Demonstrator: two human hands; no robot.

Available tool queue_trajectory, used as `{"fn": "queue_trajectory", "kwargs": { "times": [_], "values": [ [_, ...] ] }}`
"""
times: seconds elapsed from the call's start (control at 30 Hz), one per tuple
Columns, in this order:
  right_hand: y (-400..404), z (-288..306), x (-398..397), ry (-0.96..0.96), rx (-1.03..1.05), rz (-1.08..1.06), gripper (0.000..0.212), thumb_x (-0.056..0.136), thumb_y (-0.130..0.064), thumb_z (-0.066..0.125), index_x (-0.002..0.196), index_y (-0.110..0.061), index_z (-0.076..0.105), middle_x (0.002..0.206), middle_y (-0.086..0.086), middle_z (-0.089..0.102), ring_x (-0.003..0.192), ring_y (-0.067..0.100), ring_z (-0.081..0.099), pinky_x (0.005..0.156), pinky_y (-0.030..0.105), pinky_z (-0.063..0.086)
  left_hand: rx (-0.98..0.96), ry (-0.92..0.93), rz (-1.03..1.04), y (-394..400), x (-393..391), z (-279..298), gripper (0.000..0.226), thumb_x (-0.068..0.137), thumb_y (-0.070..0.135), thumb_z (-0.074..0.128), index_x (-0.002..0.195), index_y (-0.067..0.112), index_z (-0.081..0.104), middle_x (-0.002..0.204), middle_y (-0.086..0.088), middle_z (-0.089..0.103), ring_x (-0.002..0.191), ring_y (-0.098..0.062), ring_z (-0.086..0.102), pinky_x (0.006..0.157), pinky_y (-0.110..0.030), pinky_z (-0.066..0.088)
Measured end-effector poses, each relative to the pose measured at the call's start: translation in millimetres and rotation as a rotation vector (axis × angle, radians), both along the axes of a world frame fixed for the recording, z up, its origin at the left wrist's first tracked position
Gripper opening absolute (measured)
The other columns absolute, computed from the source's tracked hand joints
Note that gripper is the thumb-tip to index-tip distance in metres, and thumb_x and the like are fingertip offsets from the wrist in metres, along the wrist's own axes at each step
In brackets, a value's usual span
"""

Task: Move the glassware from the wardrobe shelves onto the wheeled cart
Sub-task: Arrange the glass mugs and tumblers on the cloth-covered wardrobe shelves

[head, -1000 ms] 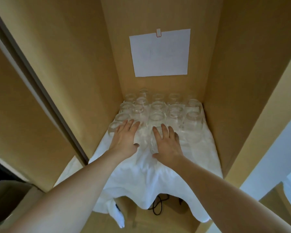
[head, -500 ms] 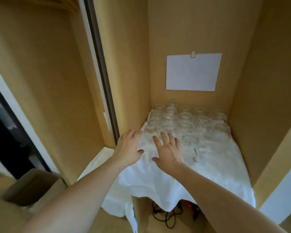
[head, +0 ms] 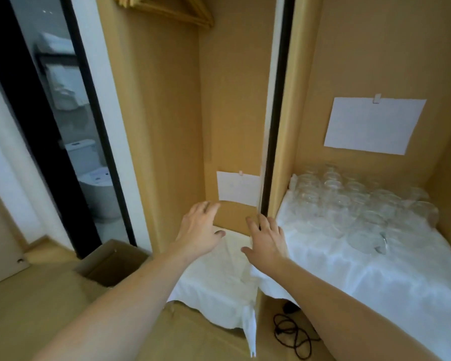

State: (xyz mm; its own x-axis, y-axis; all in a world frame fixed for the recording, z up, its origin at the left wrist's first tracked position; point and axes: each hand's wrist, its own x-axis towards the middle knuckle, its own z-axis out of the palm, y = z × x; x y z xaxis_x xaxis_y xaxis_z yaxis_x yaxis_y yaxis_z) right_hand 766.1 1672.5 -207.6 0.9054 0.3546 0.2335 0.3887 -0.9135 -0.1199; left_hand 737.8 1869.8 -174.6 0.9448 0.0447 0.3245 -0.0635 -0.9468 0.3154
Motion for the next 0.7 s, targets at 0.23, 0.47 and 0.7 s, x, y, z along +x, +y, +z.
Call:
{"fn": "queue_trajectory", "kwargs": {
  "times": [0.23,0.47,0.7],
  "values": [
    [61,-17,-29,0.103,-0.020,-0.005,0.080,0.094,-0.051,0.061,0.157,-0.026,0.019,0.163,0.010,0.020,0.147,0.036,0.021,0.120,0.046,0.025,0.015,0.115,0.039,70,-25,-22,0.077,0.090,0.051,0.068,0.154,0.030,0.030,0.163,-0.001,0.026,0.150,-0.026,0.021,0.119,-0.046,0.029],
    [89,-32,-21,0.163,-0.095,0.015,0.081,0.094,-0.052,0.058,0.158,-0.025,0.016,0.162,0.008,0.020,0.146,0.034,0.020,0.120,0.046,0.026,0.006,0.177,0.056,102,-16,-46,0.079,0.090,0.054,0.068,0.155,0.035,0.027,0.166,0.000,0.021,0.152,-0.028,0.020,0.119,-0.048,0.026],
    [132,-52,25,0.210,-0.058,0.054,0.080,0.095,-0.054,0.057,0.158,-0.025,0.017,0.162,0.008,0.022,0.145,0.032,0.024,0.115,0.042,0.030,0.080,0.241,0.086,136,15,-66,0.080,0.088,0.054,0.068,0.154,0.034,0.029,0.166,-0.005,0.022,0.151,-0.029,0.022,0.117,-0.050,0.028]
  ]
}}
